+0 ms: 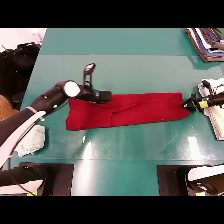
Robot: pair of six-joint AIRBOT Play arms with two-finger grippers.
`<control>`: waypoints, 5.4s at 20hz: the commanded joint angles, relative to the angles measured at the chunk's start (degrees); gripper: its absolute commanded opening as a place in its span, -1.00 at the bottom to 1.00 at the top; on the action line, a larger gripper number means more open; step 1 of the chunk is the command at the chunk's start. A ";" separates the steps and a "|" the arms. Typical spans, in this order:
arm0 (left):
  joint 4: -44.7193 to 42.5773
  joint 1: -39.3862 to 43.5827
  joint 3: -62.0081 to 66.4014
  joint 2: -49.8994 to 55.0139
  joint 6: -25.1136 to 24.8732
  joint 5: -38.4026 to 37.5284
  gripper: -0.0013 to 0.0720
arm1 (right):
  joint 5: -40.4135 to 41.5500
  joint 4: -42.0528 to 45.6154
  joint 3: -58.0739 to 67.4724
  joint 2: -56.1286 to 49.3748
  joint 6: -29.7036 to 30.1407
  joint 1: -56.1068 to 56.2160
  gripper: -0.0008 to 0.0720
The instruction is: Fold the shirts.
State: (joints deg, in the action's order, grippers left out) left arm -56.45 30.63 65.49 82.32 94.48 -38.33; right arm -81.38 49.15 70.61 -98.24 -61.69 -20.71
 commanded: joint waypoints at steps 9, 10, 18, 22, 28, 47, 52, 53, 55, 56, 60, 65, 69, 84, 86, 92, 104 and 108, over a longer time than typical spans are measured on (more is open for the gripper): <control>3.26 8.96 15.30 19.02 -0.02 0.07 -0.90 | -6.54 -13.62 12.87 16.28 -0.46 12.28 -0.94; 3.23 8.96 15.34 19.23 -0.02 -0.02 -0.90 | -5.75 -13.57 13.90 18.05 -1.49 13.68 -0.94; 3.02 8.96 15.34 19.23 -0.46 -0.37 -0.90 | -2.69 -13.66 19.28 22.36 -4.04 25.57 -0.94; 2.12 8.28 15.91 19.19 -0.39 -3.10 -0.90 | 0.04 -13.81 20.59 22.38 -4.07 31.89 -0.94; -8.72 -2.38 16.52 7.04 -0.42 -10.51 -0.90 | 10.19 -15.17 20.15 22.21 -4.07 45.75 -0.94; -27.12 -28.59 16.33 -21.31 -0.44 -25.59 -0.90 | 14.56 -0.17 10.69 11.67 -8.52 54.40 0.14; -25.88 -28.59 16.33 -21.18 -0.46 -25.14 -0.90 | 15.34 -0.28 -3.61 11.93 -9.86 38.66 0.94; -25.62 -28.59 16.33 -21.18 -0.46 -25.07 -0.90 | 14.97 -2.08 -4.61 10.40 -9.84 37.11 0.93; -25.51 -28.59 16.33 -21.18 -0.46 -24.26 -0.90 | 13.38 -5.92 -4.52 5.99 -9.35 36.68 0.85; -25.49 -28.59 16.33 -21.18 -0.44 -23.96 -0.90 | 12.74 -7.89 -3.65 3.74 -8.48 37.46 0.82; -25.44 -28.59 16.33 -21.18 -0.46 -23.17 -0.90 | 12.17 -14.12 3.10 -4.24 -7.91 43.95 0.79; -23.56 -28.59 16.33 -21.14 -0.44 -23.17 -0.90 | 13.18 -14.86 13.18 -9.90 -7.72 53.24 -0.08; -21.99 -26.45 15.41 -21.14 -0.39 -22.86 -0.91 | 14.75 -14.58 19.32 -10.16 -5.92 53.68 -0.94; -21.92 -9.14 14.93 -20.90 1.84 -13.05 -0.90 | 12.44 -0.66 25.44 6.75 -10.93 -1.16 -0.94; -21.70 -8.85 14.93 -20.90 4.07 -13.11 -0.90 | 13.25 -1.09 25.44 6.32 -10.91 -7.19 -0.94; -21.75 -8.85 14.93 -20.90 4.57 -13.09 -0.90 | 16.13 -3.69 25.49 6.10 -10.88 -14.67 -0.94; -21.75 -8.85 14.93 -20.90 4.48 -13.14 -0.90 | 4.09 -8.39 45.33 8.07 -12.41 -17.88 -0.94; -21.75 -8.85 14.93 -20.90 4.22 -13.18 -0.90 | 0.55 -0.42 37.77 13.64 -12.92 -21.75 -0.94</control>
State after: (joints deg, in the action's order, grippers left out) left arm -78.19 21.76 80.44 61.41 98.98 -51.46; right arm -77.08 42.89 111.59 -87.68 -74.00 -40.16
